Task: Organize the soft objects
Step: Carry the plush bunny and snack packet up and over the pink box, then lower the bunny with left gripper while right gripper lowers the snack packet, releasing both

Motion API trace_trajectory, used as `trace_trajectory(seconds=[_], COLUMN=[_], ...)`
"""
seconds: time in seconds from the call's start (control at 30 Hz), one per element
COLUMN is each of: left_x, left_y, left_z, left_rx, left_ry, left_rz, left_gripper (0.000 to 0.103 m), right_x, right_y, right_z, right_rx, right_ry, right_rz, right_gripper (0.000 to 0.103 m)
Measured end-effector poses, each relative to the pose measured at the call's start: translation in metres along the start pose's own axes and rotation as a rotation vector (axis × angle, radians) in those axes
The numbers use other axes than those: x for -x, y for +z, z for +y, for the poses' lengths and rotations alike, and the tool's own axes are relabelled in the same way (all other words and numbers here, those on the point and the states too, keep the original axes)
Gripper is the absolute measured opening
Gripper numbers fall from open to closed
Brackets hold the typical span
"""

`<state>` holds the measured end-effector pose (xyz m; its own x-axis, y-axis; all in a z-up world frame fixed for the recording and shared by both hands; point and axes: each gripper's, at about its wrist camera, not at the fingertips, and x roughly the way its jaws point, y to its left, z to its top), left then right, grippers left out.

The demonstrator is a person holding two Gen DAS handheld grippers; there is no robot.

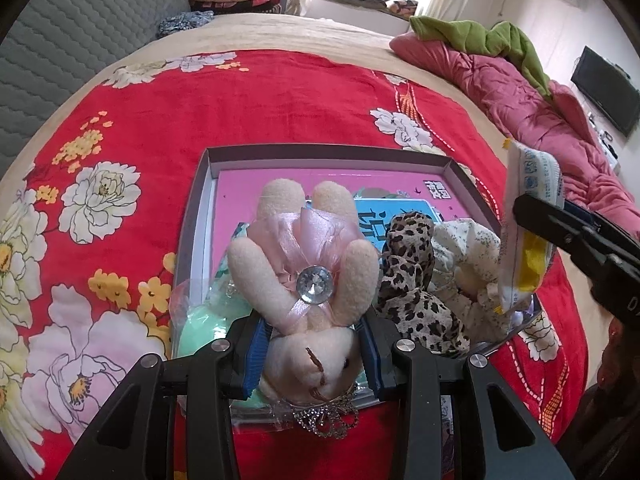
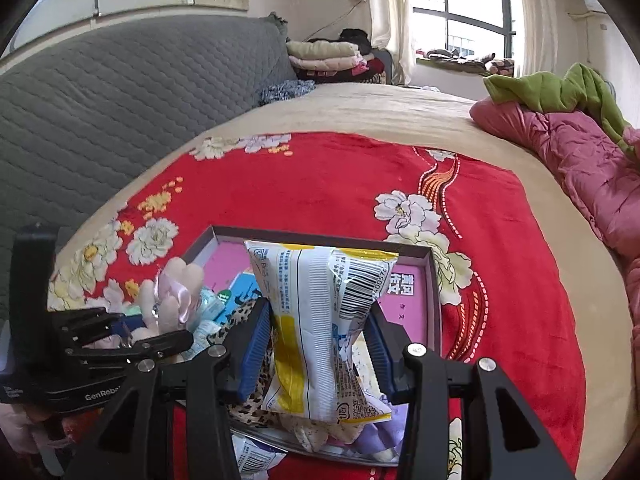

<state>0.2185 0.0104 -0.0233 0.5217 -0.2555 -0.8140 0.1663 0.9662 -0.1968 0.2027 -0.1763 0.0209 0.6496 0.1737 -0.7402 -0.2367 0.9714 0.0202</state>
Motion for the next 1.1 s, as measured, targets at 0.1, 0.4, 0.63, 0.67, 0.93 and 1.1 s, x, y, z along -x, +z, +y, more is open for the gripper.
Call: trace_trajectory(seconds=[0.1, 0.4, 0.63, 0.67, 0.93, 1.1], left_x=[-0.003, -0.007, -0.011, -0.011, -0.011, -0.012], left_y=[0.0, -0.002, -0.004, -0.004, -0.005, -0.006], left_z=[0.0, -0.002, -0.004, -0.003, -0.004, -0.007], left_rx=[-0.003, -0.013, -0.017, -0.015, -0.025, -0.037], left_ry=[0.002, 0.002, -0.001, -0.002, 0.002, 0.011], left_rz=[0.005, 0.018, 0.03, 0.031, 0.034, 0.032], left_gripper=[0.041, 0.041, 0.041, 0.041, 0.041, 0.041], right_x=[-0.006, -0.02, -0.035, -0.037, -0.052, -0.062], right_y=[-0.001, -0.001, -0.005, -0.007, -0.017, -0.022], right_z=[0.003, 0.018, 0.022, 0.023, 0.033, 0.038], right_rx=[0.012, 0.082, 0.099, 0.101, 0.116, 0.119], right_ry=[0.0, -0.014, -0.028, -0.034, -0.016, -0.033], right_rz=[0.026, 0.067, 0.103, 0.104, 0.114, 0.126], right_gripper=[0.046, 0.046, 0.046, 0.046, 0.046, 0.046])
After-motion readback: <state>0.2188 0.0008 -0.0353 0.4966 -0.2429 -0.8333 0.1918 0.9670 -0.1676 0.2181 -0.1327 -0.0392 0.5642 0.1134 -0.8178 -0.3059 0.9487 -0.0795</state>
